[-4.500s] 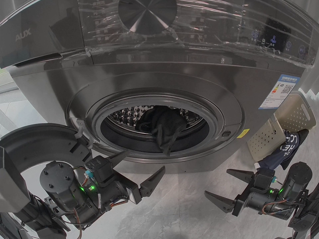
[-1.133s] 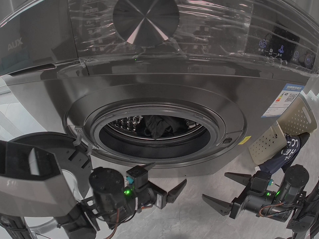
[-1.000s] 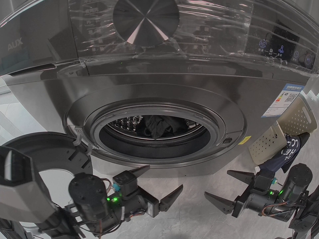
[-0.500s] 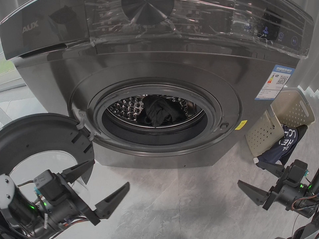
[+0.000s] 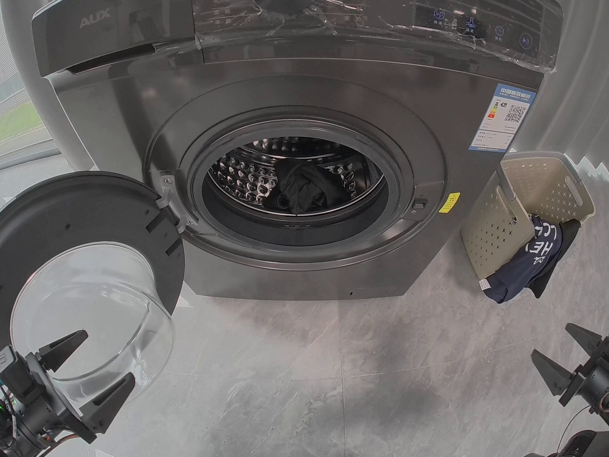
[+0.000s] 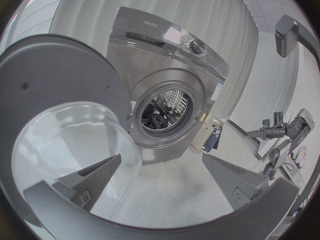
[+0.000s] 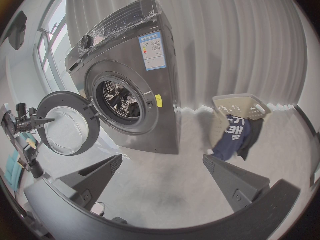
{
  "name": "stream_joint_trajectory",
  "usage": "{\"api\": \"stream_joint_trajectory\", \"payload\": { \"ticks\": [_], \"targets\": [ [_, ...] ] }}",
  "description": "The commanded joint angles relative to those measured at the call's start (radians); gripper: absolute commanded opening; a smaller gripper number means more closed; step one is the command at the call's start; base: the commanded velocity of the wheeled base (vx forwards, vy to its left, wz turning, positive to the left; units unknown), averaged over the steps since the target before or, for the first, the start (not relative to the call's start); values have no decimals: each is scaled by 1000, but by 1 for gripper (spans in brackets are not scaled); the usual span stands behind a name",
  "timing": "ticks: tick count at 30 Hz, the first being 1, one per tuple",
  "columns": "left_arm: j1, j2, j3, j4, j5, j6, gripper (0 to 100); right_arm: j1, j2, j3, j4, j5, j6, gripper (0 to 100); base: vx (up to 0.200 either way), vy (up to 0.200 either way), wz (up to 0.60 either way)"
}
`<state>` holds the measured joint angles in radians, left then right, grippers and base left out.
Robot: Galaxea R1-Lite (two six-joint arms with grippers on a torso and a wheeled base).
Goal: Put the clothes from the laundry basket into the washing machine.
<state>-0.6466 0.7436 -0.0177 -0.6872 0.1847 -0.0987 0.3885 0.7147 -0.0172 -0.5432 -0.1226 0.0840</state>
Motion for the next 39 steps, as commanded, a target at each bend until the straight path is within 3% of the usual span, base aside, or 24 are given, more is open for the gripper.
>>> {"api": "stream_joint_trajectory", "payload": {
  "ticks": [1, 4, 7, 8, 10, 13, 15, 17, 19, 20, 21, 22, 25, 26, 27, 29, 30, 34, 39],
  "targets": [
    [315, -540, 18, 379, -198, 2, 100, -263, -563, -70, 407, 27, -40, 100, 0, 0, 0],
    [398, -659, 18, 515, -215, 13, 100, -304, -621, -67, 440, 27, -38, 100, -133, 0, 0],
    [407, -661, 18, 563, -183, 7, 100, -349, -646, -59, 453, 35, -35, 100, -67, 0, 0],
    [413, -659, 18, 577, -117, -22, 100, -381, -676, -35, 466, 46, -36, 100, 0, 0, 0],
    [429, -656, 18, 594, -70, -52, 100, -390, -715, 14, 485, 47, -47, 100, 0, 0, 0],
    [464, -655, 18, 615, -47, -42, 100, -390, -715, 14, 536, 55, -44, 100, 0, 0, 0],
    [502, -655, 18, 615, 6, -39, 100, -392, -715, 16, 531, 54, -44, 100, 0, -100, 0],
    [550, -656, 18, 615, 19, -32, 100, -392, -715, 16, 531, 54, -46, 100, 0, -200, 0],
    [619, -682, 18, 620, -28, -7, 100, -392, -715, 16, 531, 55, -46, 100, 0, -200, 0],
    [647, -734, 18, 620, -105, 10, 100, -390, -715, 14, 531, 55, -46, 100, 0, -200, 0],
    [647, -744, 18, 618, -194, 47, 100, -390, -715, 14, 531, 55, -46, 100, 0, -200, 0],
    [644, -744, 18, 618, -211, 70, 100, -390, -715, 14, 531, 55, -47, 100, 0, -200, 0],
    [642, -736, 13, 644, -91, 86, 100, -389, -715, 17, 525, 55, -46, 100, 0, -200, 0],
    [639, -736, 7, 658, -74, 83, 100, -390, -715, 17, 523, 57, -46, 100, 0, -200, 0],
    [637, -739, 1, 675, -91, 73, 100, -390, -715, 17, 525, 57, -49, 100, 0, -200, 0],
    [642, -744, -1, 681, -177, 20, 100, -392, -715, 17, 531, 61, -53, 100, 0, -200, 0],
    [642, -744, 1, 676, -217, 10, 100, -392, -715, 17, 537, 70, -63, 100, 0, -200, 0],
    [642, -744, 2, 673, -220, 37, 100, -389, -715, 17, 539, 81, -70, 100, 0, -200, 0],
    [644, -744, -1, 681, -212, 47, 100, -390, -715, 17, 539, 83, -72, 100, 0, -200, 0]
  ]
}}
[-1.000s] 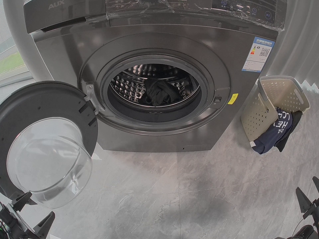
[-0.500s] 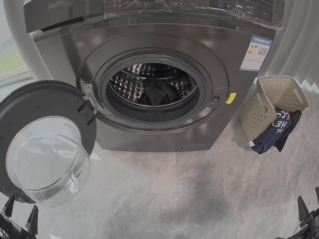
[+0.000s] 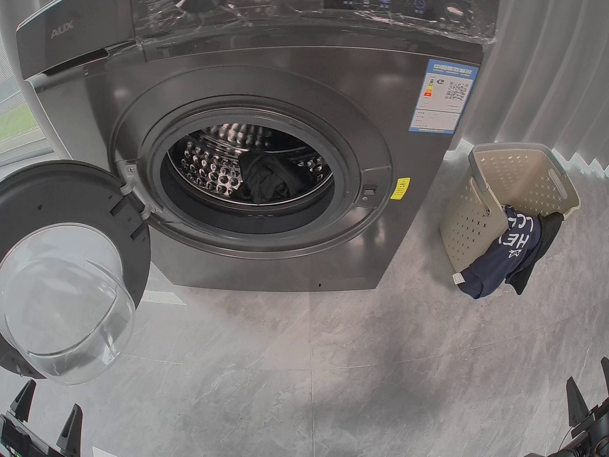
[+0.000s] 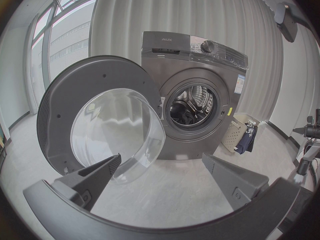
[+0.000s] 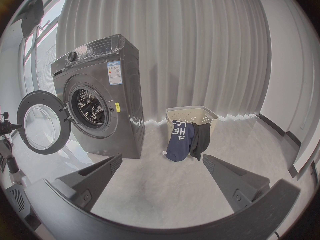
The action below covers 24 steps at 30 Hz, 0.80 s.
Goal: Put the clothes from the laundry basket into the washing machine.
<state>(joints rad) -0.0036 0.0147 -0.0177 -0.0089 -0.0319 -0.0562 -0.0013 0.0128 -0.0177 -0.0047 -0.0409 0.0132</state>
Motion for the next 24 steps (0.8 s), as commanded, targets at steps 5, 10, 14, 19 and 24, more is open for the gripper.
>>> {"api": "stream_joint_trajectory", "payload": {
  "ticks": [5, 10, 14, 19, 24],
  "targets": [
    [1, -15, -4, 10, 69, 15, 100, -2, -13, 18, 0, 3, -6, 100, 0, -200, 0],
    [1, -15, -4, 9, 78, 1, 100, -3, -13, 18, 0, 9, -13, 100, -80, -200, 0],
    [2, -15, -4, 12, 144, 10, 100, 1, -13, 18, 0, 19, -13, 100, -200, -200, 0],
    [1, -15, -5, 17, 207, 39, 100, 1, -13, 18, 0, 21, -13, 100, 0, -200, 0],
    [2, -15, -10, 24, 201, 107, 100, 1, -13, 18, 0, 19, -13, 100, 0, -200, 0]
  ]
}}
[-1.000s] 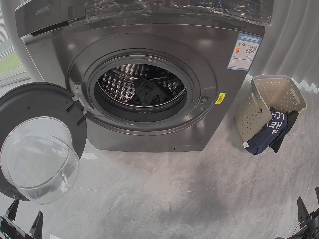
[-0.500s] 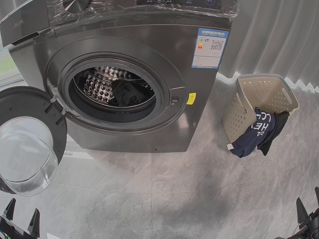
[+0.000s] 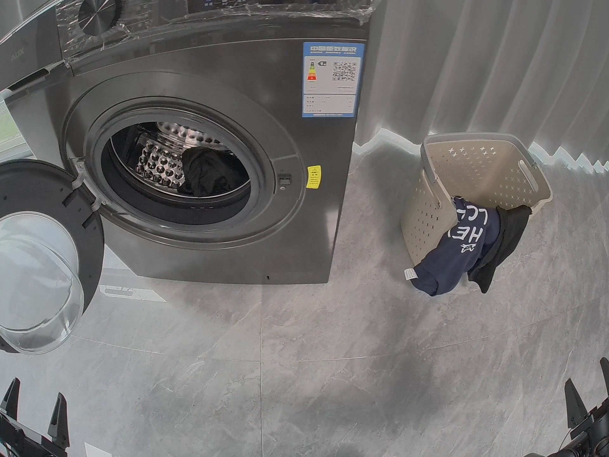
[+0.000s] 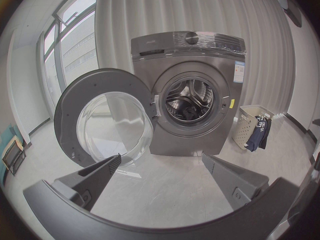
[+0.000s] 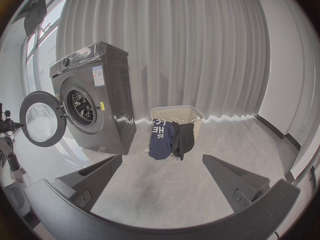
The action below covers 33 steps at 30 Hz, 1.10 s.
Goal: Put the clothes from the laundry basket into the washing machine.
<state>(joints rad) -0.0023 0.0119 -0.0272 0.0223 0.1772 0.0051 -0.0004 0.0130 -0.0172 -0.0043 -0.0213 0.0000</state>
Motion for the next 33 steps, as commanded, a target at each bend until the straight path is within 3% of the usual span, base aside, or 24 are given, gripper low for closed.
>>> {"api": "stream_joint_trajectory", "payload": {
  "ticks": [1, 4, 6, 9, 17, 18, 20, 21, 22, 24, 33],
  "targets": [
    [-2, -12, 0, -5, -22, 58, 100, 0, -13, 17, 0, 0, 0, 100, 0, -200, 0],
    [-1, -12, -2, -5, -125, 16, 100, 0, -13, 17, 0, 0, 0, 100, 0, -67, 0],
    [-1, -12, -3, -2, -136, -16, 100, 0, -13, 17, 0, 0, 0, 100, 0, 0, 0],
    [-2, -12, -3, -5, -134, -37, 100, 0, -13, 17, 0, 0, 0, 100, 67, 0, 0],
    [-2, -12, -5, -2, -133, -39, 100, 0, -13, 17, 0, 1, 0, 100, 200, 0, 0],
    [-2, -12, 1, -9, -94, -13, 100, 0, -13, 17, 0, 0, 0, 100, 200, 0, 0],
    [-1, -12, 4, -12, -59, -8, 100, 0, -13, 17, 0, 1, 0, 100, 200, 0, 0],
    [-2, -12, 0, -9, -64, -7, 100, 0, -13, 17, 0, 0, 0, 100, 0, 0, 0],
    [-1, -12, 3, -7, -88, -24, 100, 0, -13, 17, 0, 0, 0, 100, 0, 0, 0],
    [-4, -10, 26, -12, -197, -19, 100, 0, -13, 17, 0, 0, 0, 100, 0, 0, 0],
    [-4, -10, 27, -13, -190, -24, 100, 0, -13, 17, 0, 0, 0, 100, 0, -156, 0]
  ]
}}
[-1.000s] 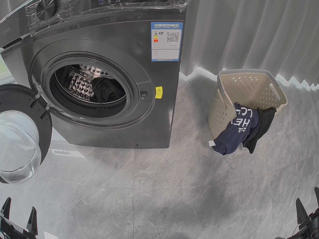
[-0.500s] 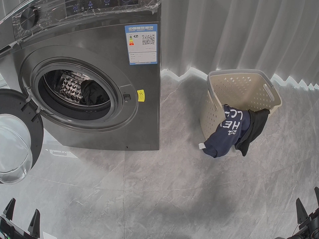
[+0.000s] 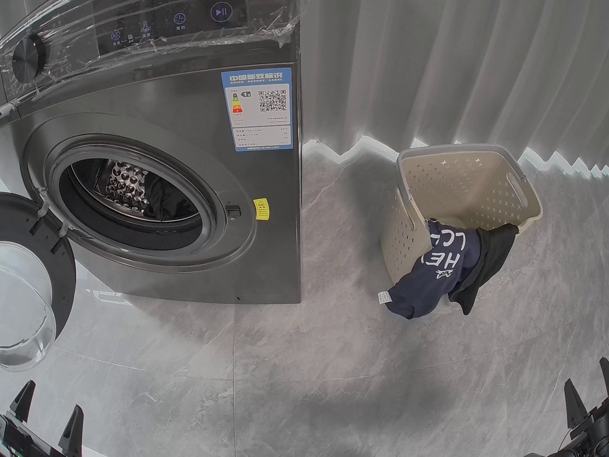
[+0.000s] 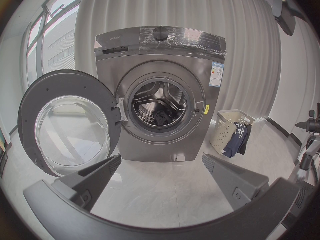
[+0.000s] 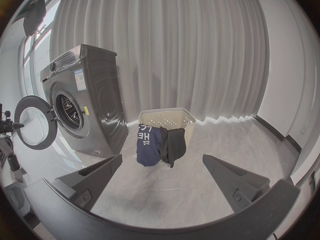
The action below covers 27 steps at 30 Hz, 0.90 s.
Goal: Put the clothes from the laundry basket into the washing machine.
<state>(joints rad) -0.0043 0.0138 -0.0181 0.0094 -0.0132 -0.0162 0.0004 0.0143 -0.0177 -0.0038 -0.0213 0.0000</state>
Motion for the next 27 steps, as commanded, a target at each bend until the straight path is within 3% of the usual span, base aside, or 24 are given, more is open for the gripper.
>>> {"api": "stream_joint_trajectory", "payload": {
  "ticks": [1, 17, 23, 27],
  "targets": [
    [-2, -12, 18, 0, 1, -1, 100, 0, -14, 18, -1, 0, 0, 100, 0, -200, 0],
    [-2, -12, 18, 0, 2, -2, 100, 0, -14, 18, -1, 0, 0, 100, 0, -200, 0],
    [-2, -12, 18, -2, 2, -7, 100, 0, -14, 18, -1, 0, 0, 100, 0, 0, 0],
    [-2, -12, 18, -2, 4, -8, 100, 0, -14, 18, -1, 0, 0, 100, 0, -200, 0]
  ]
}}
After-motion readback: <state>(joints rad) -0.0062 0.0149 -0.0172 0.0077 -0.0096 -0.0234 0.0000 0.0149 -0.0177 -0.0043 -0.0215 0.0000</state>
